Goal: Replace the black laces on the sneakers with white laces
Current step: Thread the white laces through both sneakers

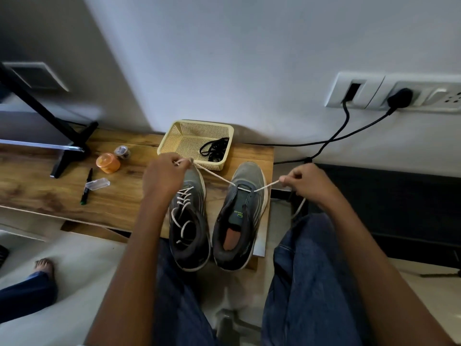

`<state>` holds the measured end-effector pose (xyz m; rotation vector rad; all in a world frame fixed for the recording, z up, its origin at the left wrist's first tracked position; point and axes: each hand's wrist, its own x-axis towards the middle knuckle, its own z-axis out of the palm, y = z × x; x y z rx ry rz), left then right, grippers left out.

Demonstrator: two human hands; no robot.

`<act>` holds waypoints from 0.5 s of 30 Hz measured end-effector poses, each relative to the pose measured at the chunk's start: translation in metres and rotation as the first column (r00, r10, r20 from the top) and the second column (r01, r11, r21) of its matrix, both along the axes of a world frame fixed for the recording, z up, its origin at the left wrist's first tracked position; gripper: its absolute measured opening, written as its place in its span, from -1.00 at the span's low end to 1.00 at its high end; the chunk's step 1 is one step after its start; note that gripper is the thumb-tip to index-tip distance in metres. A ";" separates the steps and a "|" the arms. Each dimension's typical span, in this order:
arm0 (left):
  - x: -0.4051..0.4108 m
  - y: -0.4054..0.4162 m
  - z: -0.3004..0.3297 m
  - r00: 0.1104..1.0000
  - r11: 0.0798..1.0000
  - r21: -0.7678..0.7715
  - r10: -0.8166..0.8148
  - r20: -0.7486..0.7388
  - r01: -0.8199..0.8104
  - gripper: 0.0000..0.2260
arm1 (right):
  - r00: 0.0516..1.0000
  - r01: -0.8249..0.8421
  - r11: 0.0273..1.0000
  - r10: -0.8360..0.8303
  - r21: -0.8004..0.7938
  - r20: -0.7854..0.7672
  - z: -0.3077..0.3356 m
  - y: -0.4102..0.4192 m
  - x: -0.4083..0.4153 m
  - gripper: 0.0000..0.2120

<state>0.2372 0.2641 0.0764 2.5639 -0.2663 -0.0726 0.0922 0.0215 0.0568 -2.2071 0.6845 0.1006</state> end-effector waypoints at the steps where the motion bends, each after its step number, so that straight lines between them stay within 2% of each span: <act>1: 0.001 0.003 0.011 1.000 0.999 -0.035 0.008 0.017 -0.007 -0.79 | 1.000 -0.008 1.000 0.008 0.006 0.025 0.013 -0.001 -0.002 -0.78; 7: -0.012 0.005 0.076 0.991 0.986 -0.165 0.008 0.132 0.014 -0.80 | 0.983 -0.026 0.998 0.014 0.064 0.182 0.080 0.009 -0.007 -0.77; 15: -0.027 0.007 0.145 0.967 0.958 -0.265 -0.042 0.251 0.110 -0.76 | 0.963 -0.017 0.997 0.037 -0.076 0.268 0.150 0.015 -0.015 -0.77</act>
